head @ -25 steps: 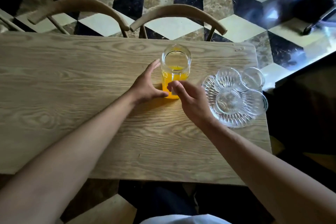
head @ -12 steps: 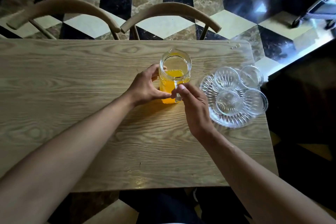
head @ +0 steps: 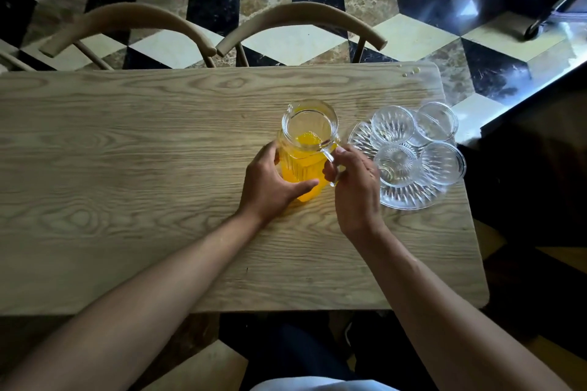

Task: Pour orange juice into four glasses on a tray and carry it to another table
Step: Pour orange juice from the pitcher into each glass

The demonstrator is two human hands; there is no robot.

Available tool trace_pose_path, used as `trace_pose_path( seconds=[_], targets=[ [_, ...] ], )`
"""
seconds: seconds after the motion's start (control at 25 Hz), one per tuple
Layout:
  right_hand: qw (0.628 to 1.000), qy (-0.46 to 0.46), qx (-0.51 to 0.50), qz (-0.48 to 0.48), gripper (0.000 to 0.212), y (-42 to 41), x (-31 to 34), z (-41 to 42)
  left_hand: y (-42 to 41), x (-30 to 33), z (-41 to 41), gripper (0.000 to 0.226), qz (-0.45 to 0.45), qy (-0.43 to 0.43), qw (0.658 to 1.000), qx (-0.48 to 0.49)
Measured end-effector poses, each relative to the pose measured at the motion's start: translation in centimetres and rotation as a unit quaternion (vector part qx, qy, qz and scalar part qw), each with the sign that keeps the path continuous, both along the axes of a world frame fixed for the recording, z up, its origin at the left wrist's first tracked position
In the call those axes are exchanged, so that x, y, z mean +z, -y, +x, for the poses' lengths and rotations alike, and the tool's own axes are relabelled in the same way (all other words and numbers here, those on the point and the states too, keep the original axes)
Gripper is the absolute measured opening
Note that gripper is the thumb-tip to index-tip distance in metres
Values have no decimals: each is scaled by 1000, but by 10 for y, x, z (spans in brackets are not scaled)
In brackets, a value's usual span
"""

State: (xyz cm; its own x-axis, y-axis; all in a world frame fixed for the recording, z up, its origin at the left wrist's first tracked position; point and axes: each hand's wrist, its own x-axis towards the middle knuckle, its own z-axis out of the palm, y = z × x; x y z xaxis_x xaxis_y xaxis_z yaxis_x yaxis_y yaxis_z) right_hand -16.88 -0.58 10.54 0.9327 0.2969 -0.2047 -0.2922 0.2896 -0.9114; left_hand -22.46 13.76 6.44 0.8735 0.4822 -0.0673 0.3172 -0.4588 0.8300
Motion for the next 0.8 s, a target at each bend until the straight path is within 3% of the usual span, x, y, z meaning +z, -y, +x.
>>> trace_pose_path(
  seconds=[0.32,0.44,0.56,0.64,0.8],
  targets=[
    [998,10,50,33,27,69,29,-11,82,23,-43,86,-77,48,994,65],
    [996,15,83,21,43,111,38,-8,115,32,-54,68,-106,67,990,71],
    [994,14,105,25,36,154,51,-2,148,44,-56,53,-146,81,984,70],
    [993,10,114,21,26,182,59,3,170,49,-54,54,-172,76,980,62],
    [993,23,114,4,30,226,72,17,207,56,-40,74,-230,74,969,54]
  ],
)
